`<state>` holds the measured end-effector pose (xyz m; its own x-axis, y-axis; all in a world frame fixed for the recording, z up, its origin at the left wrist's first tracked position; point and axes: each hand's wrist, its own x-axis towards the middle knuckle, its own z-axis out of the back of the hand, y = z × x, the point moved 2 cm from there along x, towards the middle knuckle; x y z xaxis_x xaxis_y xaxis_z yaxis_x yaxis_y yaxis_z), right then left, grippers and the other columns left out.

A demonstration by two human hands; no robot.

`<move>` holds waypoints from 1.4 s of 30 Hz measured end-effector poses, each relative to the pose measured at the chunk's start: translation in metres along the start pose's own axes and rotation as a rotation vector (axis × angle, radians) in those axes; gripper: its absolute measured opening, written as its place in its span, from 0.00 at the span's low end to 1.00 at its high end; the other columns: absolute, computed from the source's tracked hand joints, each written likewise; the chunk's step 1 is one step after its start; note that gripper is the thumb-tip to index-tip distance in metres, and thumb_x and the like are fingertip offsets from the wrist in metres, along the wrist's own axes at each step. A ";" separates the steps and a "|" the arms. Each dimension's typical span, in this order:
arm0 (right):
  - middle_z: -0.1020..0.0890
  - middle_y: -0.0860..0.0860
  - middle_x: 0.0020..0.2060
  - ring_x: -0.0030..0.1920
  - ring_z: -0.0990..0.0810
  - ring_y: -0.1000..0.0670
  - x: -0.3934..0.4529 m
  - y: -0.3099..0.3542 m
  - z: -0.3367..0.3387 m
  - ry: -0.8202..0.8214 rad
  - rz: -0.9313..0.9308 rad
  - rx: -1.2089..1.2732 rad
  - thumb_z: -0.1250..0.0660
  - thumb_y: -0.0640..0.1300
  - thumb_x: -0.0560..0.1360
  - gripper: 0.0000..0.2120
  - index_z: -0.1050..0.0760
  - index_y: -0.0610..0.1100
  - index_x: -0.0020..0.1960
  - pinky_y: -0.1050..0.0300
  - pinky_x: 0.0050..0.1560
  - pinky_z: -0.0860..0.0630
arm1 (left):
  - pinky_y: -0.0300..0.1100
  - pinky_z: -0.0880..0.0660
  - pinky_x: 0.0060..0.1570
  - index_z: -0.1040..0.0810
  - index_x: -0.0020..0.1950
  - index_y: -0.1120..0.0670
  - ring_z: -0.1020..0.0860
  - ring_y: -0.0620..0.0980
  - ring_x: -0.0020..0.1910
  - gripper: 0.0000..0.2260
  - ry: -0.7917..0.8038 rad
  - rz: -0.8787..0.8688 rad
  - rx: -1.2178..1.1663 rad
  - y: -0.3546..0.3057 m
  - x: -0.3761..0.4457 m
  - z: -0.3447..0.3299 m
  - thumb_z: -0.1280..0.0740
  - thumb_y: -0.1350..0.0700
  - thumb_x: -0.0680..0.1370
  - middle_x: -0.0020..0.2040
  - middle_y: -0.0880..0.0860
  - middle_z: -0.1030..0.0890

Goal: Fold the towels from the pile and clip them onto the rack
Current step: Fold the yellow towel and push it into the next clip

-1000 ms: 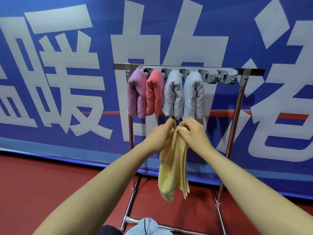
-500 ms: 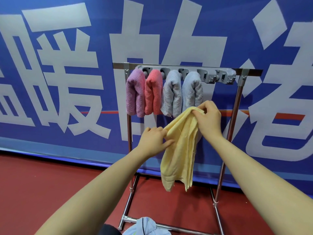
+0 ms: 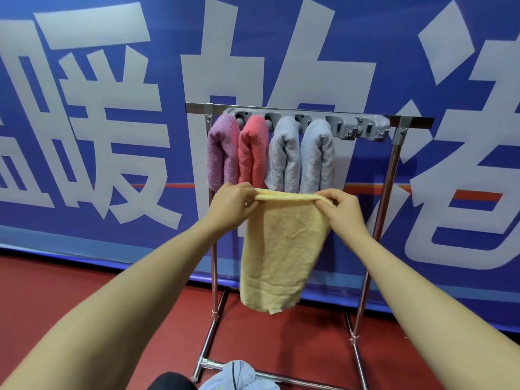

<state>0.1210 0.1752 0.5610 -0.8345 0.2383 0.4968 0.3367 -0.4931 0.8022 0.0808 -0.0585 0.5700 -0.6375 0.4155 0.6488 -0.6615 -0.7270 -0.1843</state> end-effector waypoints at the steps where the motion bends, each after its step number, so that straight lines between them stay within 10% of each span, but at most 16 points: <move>1: 0.18 0.49 0.43 0.46 0.21 0.54 -0.001 -0.001 0.000 0.009 -0.010 0.020 0.32 0.34 0.72 0.07 0.19 0.40 0.48 0.72 0.46 0.28 | 0.42 0.35 0.43 0.19 0.41 0.57 0.24 0.54 0.35 0.12 -0.011 -0.022 -0.009 0.000 -0.001 0.001 0.38 0.52 0.74 0.39 0.51 0.21; 11: 0.24 0.51 0.31 0.34 0.28 0.57 -0.001 0.003 -0.004 -0.018 -0.017 0.069 0.25 0.41 0.68 0.09 0.25 0.41 0.36 0.65 0.37 0.31 | 0.46 0.30 0.36 0.25 0.51 0.56 0.23 0.57 0.41 0.07 0.036 0.065 0.008 0.007 -0.004 0.014 0.34 0.61 0.74 0.40 0.54 0.19; 18: 0.21 0.53 0.38 0.43 0.23 0.52 -0.002 0.001 -0.002 0.063 0.115 -0.086 0.27 0.40 0.70 0.05 0.22 0.49 0.40 0.66 0.46 0.30 | 0.44 0.28 0.40 0.27 0.58 0.50 0.23 0.52 0.44 0.11 -0.001 0.207 -0.133 0.006 -0.010 0.008 0.37 0.58 0.76 0.47 0.49 0.18; 24: 0.20 0.53 0.40 0.48 0.25 0.49 -0.001 0.004 -0.010 0.055 0.241 -0.411 0.31 0.42 0.73 0.02 0.19 0.45 0.45 0.56 0.52 0.40 | 0.46 0.27 0.37 0.25 0.42 0.56 0.24 0.53 0.37 0.05 -0.098 0.403 -0.282 -0.003 -0.010 0.005 0.40 0.64 0.72 0.33 0.49 0.24; 29: 0.23 0.52 0.41 0.46 0.23 0.45 -0.007 0.015 -0.025 0.032 0.206 -0.360 0.40 0.34 0.73 0.07 0.27 0.44 0.44 0.50 0.50 0.29 | 0.46 0.33 0.34 0.36 0.41 0.54 0.28 0.54 0.39 0.05 -0.065 0.335 -0.080 -0.018 -0.012 0.005 0.40 0.61 0.73 0.40 0.51 0.25; 33: 0.28 0.49 0.45 0.49 0.29 0.45 -0.018 0.019 -0.039 -0.040 0.262 -0.534 0.46 0.30 0.71 0.13 0.30 0.42 0.50 0.58 0.45 0.46 | 0.45 0.36 0.33 0.37 0.43 0.55 0.29 0.55 0.38 0.05 -0.057 0.266 -0.001 -0.027 -0.013 0.003 0.41 0.59 0.75 0.41 0.52 0.29; 42: 0.33 0.53 0.44 0.47 0.31 0.48 -0.028 0.022 -0.038 -0.102 0.337 -0.461 0.55 0.45 0.68 0.20 0.28 0.43 0.49 0.57 0.48 0.47 | 0.52 0.29 0.42 0.31 0.46 0.59 0.27 0.56 0.42 0.08 -0.094 0.243 -0.054 -0.027 -0.019 0.001 0.40 0.54 0.79 0.45 0.55 0.27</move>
<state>0.1349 0.1258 0.5526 -0.6603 0.0736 0.7474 0.3323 -0.8638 0.3786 0.1110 -0.0477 0.5637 -0.7423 0.1775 0.6461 -0.5152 -0.7678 -0.3809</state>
